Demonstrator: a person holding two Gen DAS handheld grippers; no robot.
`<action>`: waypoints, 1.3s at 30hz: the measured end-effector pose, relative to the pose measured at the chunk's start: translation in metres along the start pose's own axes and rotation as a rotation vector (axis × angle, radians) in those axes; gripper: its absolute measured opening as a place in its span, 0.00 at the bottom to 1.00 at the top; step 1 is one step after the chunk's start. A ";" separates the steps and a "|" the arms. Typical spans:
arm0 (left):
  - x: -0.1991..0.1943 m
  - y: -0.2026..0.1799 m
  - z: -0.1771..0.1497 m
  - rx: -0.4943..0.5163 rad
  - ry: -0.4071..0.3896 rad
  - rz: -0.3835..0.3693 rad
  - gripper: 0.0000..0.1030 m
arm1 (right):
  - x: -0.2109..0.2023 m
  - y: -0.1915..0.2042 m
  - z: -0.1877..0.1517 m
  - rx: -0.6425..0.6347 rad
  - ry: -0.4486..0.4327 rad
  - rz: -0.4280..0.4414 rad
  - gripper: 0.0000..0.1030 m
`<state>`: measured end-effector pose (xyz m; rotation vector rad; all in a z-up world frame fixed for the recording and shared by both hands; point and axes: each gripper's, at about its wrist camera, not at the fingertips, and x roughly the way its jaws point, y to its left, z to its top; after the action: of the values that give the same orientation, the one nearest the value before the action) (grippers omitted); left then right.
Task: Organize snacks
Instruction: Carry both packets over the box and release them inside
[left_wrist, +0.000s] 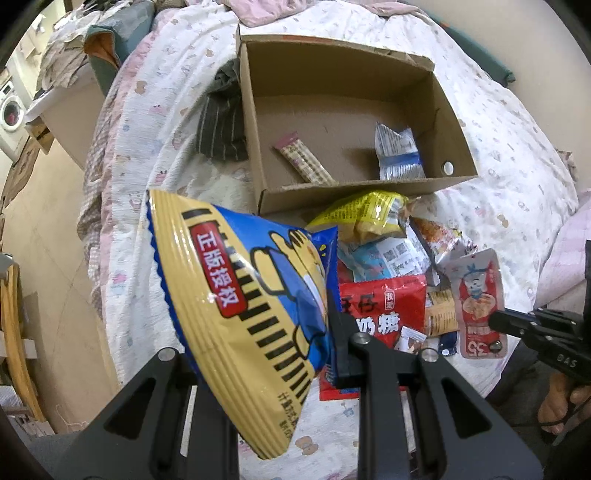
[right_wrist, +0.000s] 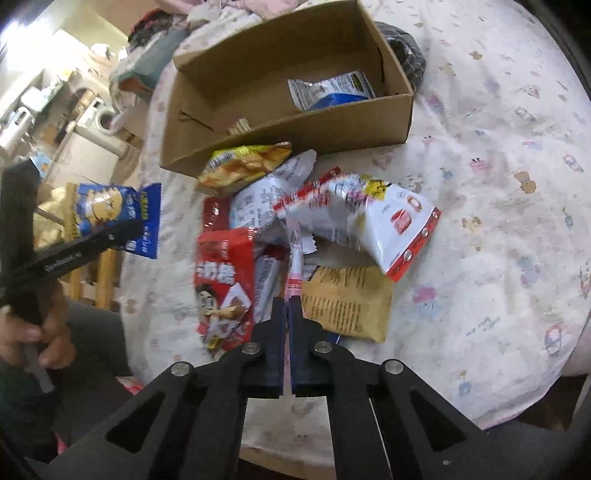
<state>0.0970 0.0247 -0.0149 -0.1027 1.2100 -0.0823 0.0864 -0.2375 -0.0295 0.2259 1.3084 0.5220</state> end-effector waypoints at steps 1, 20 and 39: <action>-0.004 0.000 0.003 -0.003 -0.009 0.001 0.18 | -0.004 0.000 0.000 0.005 -0.011 0.024 0.01; -0.020 -0.027 0.109 0.050 -0.104 0.049 0.19 | -0.067 0.014 0.111 -0.017 -0.291 0.039 0.01; 0.066 -0.020 0.137 0.016 -0.062 0.113 0.20 | 0.002 -0.013 0.172 -0.089 -0.275 -0.202 0.01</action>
<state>0.2484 0.0018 -0.0254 -0.0226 1.1512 0.0098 0.2543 -0.2250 0.0074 0.0862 1.0243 0.3617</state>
